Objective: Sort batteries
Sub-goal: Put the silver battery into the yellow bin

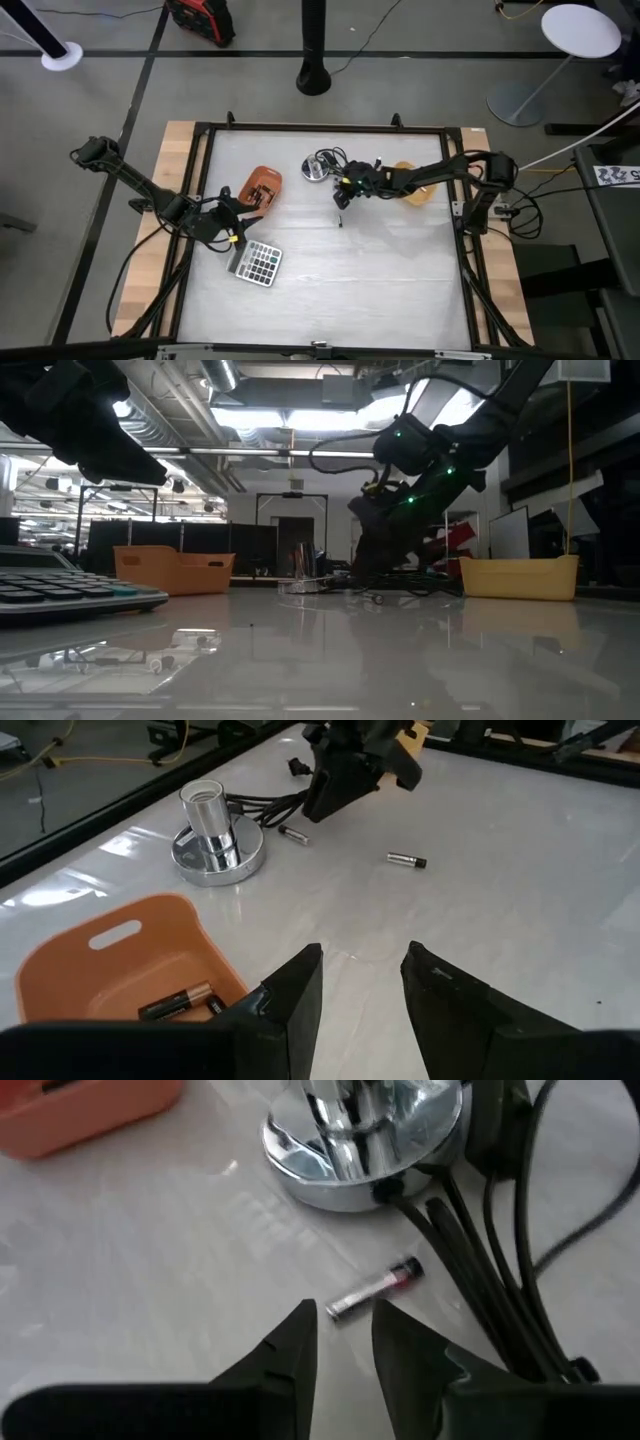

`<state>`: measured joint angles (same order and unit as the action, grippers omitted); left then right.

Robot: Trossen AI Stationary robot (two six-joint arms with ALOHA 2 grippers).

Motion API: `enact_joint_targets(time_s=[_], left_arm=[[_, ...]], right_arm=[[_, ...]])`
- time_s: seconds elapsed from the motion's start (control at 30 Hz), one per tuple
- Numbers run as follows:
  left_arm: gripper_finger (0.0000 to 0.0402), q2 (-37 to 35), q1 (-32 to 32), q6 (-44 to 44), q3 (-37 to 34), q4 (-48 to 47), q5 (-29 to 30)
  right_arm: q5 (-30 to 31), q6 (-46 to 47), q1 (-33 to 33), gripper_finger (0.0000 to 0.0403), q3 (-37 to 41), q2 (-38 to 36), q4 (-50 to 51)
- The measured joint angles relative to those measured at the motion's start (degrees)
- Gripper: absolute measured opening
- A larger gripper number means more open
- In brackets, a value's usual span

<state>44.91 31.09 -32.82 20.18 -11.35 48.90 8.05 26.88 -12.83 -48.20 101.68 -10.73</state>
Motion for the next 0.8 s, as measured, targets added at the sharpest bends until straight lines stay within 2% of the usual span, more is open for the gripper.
enact_joint_targets(time_s=[0.33,0.57,0.8], left_arm=[[0.0130,0.02,-0.07,-1.21,0.01,0.38,0.00],[0.0130,0.04,-0.11,-7.29,0.02,0.30,0.00],[0.0130,0.04,-0.11,-5.58,0.02,0.26,0.25]], right_arm=[[1.41,0.08,-0.03,0.0095,-6.72,5.72,0.84],[1.56,-0.10,-0.03,0.0095,-13.58,8.23,8.72],[5.34,1.42,-0.01,0.0095,-14.80,8.19,10.91]])
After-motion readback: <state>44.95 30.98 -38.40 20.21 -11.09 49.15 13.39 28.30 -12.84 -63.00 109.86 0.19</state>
